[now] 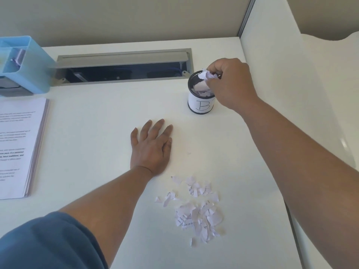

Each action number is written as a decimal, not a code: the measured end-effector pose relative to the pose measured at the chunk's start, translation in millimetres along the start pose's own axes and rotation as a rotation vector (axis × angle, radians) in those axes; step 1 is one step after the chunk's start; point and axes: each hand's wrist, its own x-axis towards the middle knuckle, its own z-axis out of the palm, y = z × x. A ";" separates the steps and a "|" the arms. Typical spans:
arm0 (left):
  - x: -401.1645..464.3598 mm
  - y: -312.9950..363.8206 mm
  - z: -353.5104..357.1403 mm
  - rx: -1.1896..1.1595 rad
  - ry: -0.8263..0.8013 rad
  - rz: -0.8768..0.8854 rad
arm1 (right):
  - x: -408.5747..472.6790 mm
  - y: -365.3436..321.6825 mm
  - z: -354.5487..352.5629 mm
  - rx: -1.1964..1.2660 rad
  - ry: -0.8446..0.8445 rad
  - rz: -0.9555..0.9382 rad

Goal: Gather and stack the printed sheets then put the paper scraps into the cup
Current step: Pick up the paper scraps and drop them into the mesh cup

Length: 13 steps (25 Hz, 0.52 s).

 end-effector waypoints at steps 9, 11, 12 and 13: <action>-0.1 0.3 -0.2 0.009 -0.008 0.000 | -5.7 0.1 12.7 -0.064 0.036 -0.102; -0.6 0.5 -0.6 0.008 -0.004 0.000 | -26.4 -3.5 15.4 0.065 0.106 -0.155; -0.6 0.5 -0.9 0.007 -0.004 -0.001 | -40.5 -3.2 18.5 0.108 0.109 -0.189; -0.9 0.8 -1.1 0.009 -0.007 -0.005 | -56.4 -0.8 23.5 0.131 0.089 -0.221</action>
